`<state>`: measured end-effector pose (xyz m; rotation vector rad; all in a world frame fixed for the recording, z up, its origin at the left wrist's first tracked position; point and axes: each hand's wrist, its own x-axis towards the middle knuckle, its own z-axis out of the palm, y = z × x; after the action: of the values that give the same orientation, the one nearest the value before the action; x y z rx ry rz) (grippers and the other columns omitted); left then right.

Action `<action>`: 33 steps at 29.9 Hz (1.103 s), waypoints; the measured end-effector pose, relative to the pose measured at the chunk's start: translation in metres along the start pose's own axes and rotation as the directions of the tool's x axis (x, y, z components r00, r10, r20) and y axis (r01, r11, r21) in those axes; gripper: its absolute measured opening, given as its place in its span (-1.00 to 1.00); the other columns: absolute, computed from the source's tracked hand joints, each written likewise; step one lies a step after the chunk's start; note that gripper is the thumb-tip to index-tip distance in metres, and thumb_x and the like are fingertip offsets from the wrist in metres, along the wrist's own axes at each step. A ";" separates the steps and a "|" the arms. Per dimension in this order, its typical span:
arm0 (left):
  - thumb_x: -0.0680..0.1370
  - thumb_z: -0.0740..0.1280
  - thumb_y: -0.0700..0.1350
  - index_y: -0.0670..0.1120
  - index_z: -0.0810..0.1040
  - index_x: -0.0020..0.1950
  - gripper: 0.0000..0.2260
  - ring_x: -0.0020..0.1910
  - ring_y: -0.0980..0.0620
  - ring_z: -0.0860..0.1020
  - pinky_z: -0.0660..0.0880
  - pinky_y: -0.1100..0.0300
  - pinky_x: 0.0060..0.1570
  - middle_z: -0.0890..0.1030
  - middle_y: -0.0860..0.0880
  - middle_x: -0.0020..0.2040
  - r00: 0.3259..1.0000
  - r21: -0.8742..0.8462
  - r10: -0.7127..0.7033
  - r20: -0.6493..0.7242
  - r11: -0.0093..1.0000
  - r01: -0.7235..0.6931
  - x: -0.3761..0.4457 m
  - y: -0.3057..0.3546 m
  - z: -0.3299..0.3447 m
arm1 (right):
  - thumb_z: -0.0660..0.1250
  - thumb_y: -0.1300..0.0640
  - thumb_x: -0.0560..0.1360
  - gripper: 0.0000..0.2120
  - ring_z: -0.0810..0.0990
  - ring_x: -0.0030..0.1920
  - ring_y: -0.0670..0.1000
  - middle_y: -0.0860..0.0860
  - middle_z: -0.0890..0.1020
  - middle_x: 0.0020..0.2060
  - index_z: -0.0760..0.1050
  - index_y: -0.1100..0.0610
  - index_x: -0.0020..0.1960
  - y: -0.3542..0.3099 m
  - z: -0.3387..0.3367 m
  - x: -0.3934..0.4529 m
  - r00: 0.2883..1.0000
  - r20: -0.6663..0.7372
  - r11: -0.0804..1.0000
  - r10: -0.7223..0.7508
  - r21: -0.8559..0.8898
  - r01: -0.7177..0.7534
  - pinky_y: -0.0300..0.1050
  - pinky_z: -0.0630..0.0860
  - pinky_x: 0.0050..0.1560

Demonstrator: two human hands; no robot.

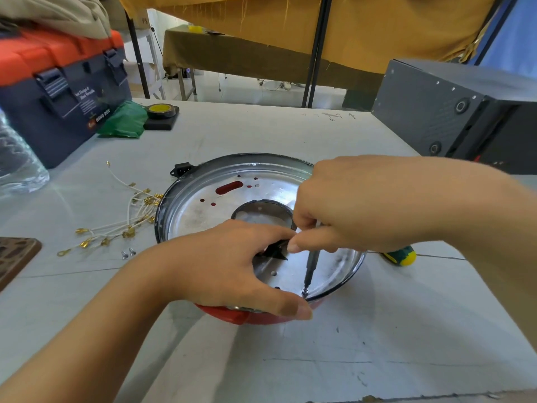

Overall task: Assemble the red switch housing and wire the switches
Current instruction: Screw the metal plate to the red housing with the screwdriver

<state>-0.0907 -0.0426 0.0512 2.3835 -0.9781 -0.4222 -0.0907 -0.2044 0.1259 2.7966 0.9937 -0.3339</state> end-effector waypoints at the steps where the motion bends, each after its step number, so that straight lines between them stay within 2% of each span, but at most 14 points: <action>1: 0.22 0.29 0.45 0.35 0.35 0.03 -0.55 0.03 0.28 0.45 0.44 0.28 -0.04 0.49 0.28 0.00 1.000 -0.006 0.005 0.000 1.000 -0.005 0.000 0.001 0.000 | 0.19 -0.19 0.53 -0.55 0.46 -0.45 -0.18 -0.07 0.40 -0.65 0.39 0.05 -0.43 0.000 0.000 -0.001 1.000 -0.008 1.000 -0.008 -0.003 0.008 -0.39 0.36 -0.31; 3: 0.24 0.30 0.43 0.45 0.30 -0.05 -0.64 0.01 0.36 0.42 0.35 0.43 -0.12 0.45 0.39 -0.02 1.000 -0.020 0.020 0.007 1.000 -0.020 -0.001 0.003 -0.001 | 0.19 -0.17 0.53 -0.61 0.44 -0.42 -0.10 -0.02 0.43 -0.55 0.39 0.05 -0.36 -0.002 -0.001 -0.003 1.000 0.015 1.000 -0.021 0.002 0.021 -0.32 0.35 -0.33; 6: 0.25 0.32 0.42 0.53 0.26 -0.06 -0.65 -0.02 0.46 0.40 0.30 0.55 -0.16 0.40 0.53 -0.06 0.999 -0.033 0.033 0.007 0.999 -0.033 -0.002 0.003 -0.002 | 0.29 -0.08 0.50 -0.80 0.41 -0.23 -0.37 -0.23 0.53 -0.38 0.37 -0.06 -0.24 0.000 -0.005 -0.006 0.994 0.107 0.995 -0.037 0.100 0.026 -0.46 0.33 -0.19; 7: 0.24 0.31 0.42 0.55 0.25 -0.05 -0.64 -0.01 0.48 0.39 0.31 0.56 -0.15 0.39 0.55 -0.05 0.999 -0.037 0.031 0.008 0.999 -0.031 -0.002 0.003 -0.002 | 0.31 -0.04 0.50 -0.81 0.38 -0.22 -0.41 -0.20 0.52 -0.37 0.35 -0.09 -0.24 0.001 -0.005 -0.007 0.991 0.124 0.992 -0.045 0.125 0.029 -0.50 0.31 -0.15; 9: 0.23 0.31 0.43 0.57 0.24 -0.04 -0.62 0.00 0.52 0.37 0.31 0.57 -0.13 0.37 0.59 -0.04 0.999 -0.044 0.034 0.012 0.998 -0.034 -0.002 0.003 -0.002 | 0.34 0.02 0.49 -0.81 0.42 -0.25 -0.38 -0.17 0.49 -0.37 0.38 -0.10 -0.24 0.003 -0.006 -0.008 0.991 0.124 0.986 -0.056 0.162 0.035 -0.51 0.32 -0.15; 14: 0.23 0.32 0.42 0.54 0.25 0.02 -0.58 0.08 0.51 0.35 0.28 0.63 -0.09 0.37 0.56 0.04 0.999 -0.051 0.042 0.000 0.998 -0.042 -0.002 0.004 -0.002 | 0.40 0.02 0.45 -0.87 0.56 -0.39 -0.19 -0.08 0.62 -0.43 0.51 -0.01 -0.24 0.004 -0.005 -0.005 0.995 0.077 0.975 -0.060 0.218 0.042 -0.45 0.42 -0.33; 17: 0.26 0.34 0.39 0.54 0.26 -0.03 -0.63 0.04 0.50 0.36 0.24 0.63 -0.10 0.38 0.55 0.00 0.999 -0.036 0.051 0.007 0.998 -0.050 -0.002 0.006 -0.002 | 0.37 -0.06 0.42 -0.88 0.55 -0.31 -0.17 -0.06 0.65 -0.38 0.55 -0.01 -0.17 0.006 0.002 -0.002 0.998 -0.008 0.992 -0.056 0.113 0.057 -0.38 0.41 -0.32; 19: 0.27 0.35 0.37 0.51 0.28 -0.05 -0.66 0.01 0.46 0.38 0.28 0.59 -0.12 0.41 0.52 -0.04 0.999 -0.033 0.049 0.001 0.998 -0.049 -0.002 0.006 -0.002 | 0.34 -0.11 0.41 -0.84 0.56 -0.29 -0.11 -0.07 0.66 -0.31 0.55 -0.05 -0.12 0.006 0.008 0.001 0.996 -0.063 0.998 -0.061 0.018 0.062 -0.33 0.37 -0.39; 23: 0.27 0.36 0.37 0.33 0.34 0.05 -0.58 0.07 0.33 0.42 0.36 0.48 -0.05 0.46 0.35 0.04 0.999 -0.040 0.048 -0.015 0.998 -0.049 -0.001 0.003 -0.001 | 0.32 -0.11 0.43 -0.85 0.52 -0.34 -0.11 -0.07 0.63 -0.31 0.54 -0.05 -0.13 0.007 0.012 0.004 0.990 -0.117 0.996 -0.080 -0.045 0.075 -0.29 0.34 -0.37; 26: 0.30 0.38 0.33 0.36 0.34 0.04 -0.61 0.06 0.37 0.41 0.32 0.53 -0.07 0.46 0.38 0.02 0.998 -0.054 0.059 -0.003 0.997 -0.059 -0.001 0.004 -0.002 | 0.30 -0.11 0.44 -0.85 0.41 -0.43 -0.14 -0.07 0.62 -0.32 0.53 -0.05 -0.12 0.008 0.013 0.005 0.990 -0.119 0.997 -0.072 -0.048 0.067 -0.31 0.24 -0.42; 28: 0.29 0.37 0.35 0.39 0.33 0.00 -0.64 0.01 0.41 0.41 0.29 0.57 -0.12 0.45 0.42 -0.01 0.998 -0.050 0.060 -0.005 0.997 -0.061 -0.001 0.004 -0.002 | 0.31 -0.10 0.45 -0.85 0.45 -0.40 -0.11 -0.06 0.63 -0.28 0.55 -0.05 -0.10 0.007 0.014 0.004 0.995 -0.072 0.998 -0.065 -0.011 0.065 -0.26 0.32 -0.41; 30: 0.25 0.33 0.38 0.46 0.31 -0.05 -0.66 -0.04 0.46 0.40 0.28 0.60 -0.16 0.42 0.49 -0.05 0.998 -0.046 0.060 -0.004 0.997 -0.060 -0.001 0.005 -0.002 | 0.35 -0.05 0.43 -0.86 0.54 -0.30 -0.06 -0.03 0.66 -0.25 0.59 -0.02 -0.08 0.005 0.014 0.001 0.999 -0.036 0.993 -0.039 0.106 0.042 -0.18 0.46 -0.32; 32: 0.23 0.30 0.42 0.50 0.28 -0.06 -0.65 -0.06 0.48 0.39 0.28 0.60 -0.18 0.40 0.53 -0.07 0.999 -0.042 0.052 0.004 0.998 -0.052 -0.002 0.005 -0.002 | 0.38 0.01 0.41 -0.85 0.56 -0.22 -0.10 0.01 0.68 -0.24 0.62 0.05 -0.07 0.004 0.013 -0.003 1.000 -0.017 0.968 -0.007 0.251 0.011 -0.20 0.47 -0.17; 33: 0.23 0.29 0.43 0.50 0.28 -0.05 -0.64 -0.05 0.48 0.40 0.30 0.57 -0.18 0.41 0.53 -0.07 0.999 -0.042 0.049 0.005 0.998 -0.048 -0.002 0.004 -0.002 | 0.37 0.01 0.40 -0.83 0.55 -0.20 -0.13 0.01 0.68 -0.24 0.63 0.06 -0.07 0.004 0.013 -0.003 1.000 -0.015 0.964 -0.005 0.267 0.009 -0.21 0.46 -0.13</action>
<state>-0.0933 -0.0435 0.0553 2.3173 -1.0175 -0.4275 -0.0923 -0.2122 0.1147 3.0393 1.0314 -0.4832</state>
